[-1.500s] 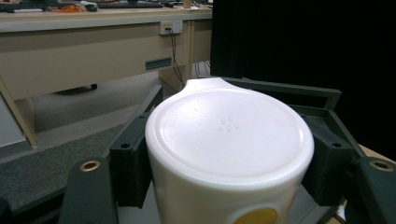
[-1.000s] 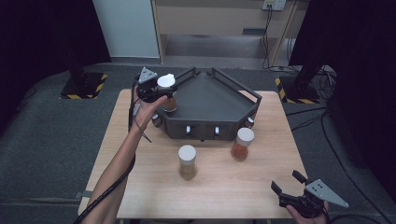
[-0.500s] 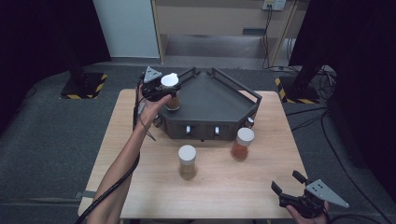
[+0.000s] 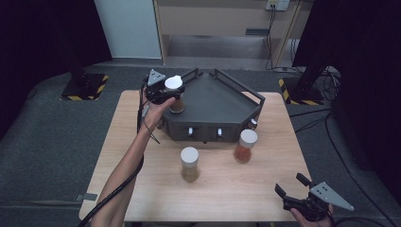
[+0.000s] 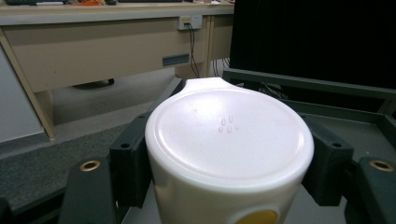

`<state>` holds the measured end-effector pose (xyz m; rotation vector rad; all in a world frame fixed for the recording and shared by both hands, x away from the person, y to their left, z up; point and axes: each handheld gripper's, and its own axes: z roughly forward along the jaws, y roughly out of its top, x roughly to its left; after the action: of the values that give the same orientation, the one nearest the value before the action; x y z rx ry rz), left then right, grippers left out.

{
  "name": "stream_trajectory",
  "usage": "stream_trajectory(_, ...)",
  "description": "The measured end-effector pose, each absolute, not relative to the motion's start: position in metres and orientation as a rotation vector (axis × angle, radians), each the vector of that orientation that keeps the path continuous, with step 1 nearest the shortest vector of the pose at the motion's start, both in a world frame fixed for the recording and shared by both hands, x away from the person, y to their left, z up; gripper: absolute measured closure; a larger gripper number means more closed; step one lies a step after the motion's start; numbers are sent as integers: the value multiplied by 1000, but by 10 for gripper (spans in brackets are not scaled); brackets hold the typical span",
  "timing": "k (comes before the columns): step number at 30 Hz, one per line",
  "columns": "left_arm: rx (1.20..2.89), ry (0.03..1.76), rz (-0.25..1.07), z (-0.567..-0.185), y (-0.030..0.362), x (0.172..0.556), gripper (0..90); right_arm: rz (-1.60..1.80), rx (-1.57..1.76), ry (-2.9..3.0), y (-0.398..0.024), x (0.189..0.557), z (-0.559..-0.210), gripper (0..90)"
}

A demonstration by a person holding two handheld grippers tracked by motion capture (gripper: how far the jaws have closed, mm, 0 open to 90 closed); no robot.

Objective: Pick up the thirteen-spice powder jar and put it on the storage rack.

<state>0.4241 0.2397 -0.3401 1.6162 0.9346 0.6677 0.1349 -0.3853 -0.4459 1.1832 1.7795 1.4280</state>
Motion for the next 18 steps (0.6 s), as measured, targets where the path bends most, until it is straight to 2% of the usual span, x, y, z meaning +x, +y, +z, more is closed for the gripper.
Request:
stream_trajectory(9, 1611, 920, 666, -343, 239, 423, 275, 1428, 1182, 1782, -385, 135, -446, 56)
stream_trajectory(14, 1578, 937, 661, -340, 239, 422, 151, 1428, 1182, 1782, -385, 135, -446, 56)
stream_trajectory(18, 1537, 938, 612, -337, 245, 422, 97, 1427, 1183, 1783, -385, 135, -446, 56)
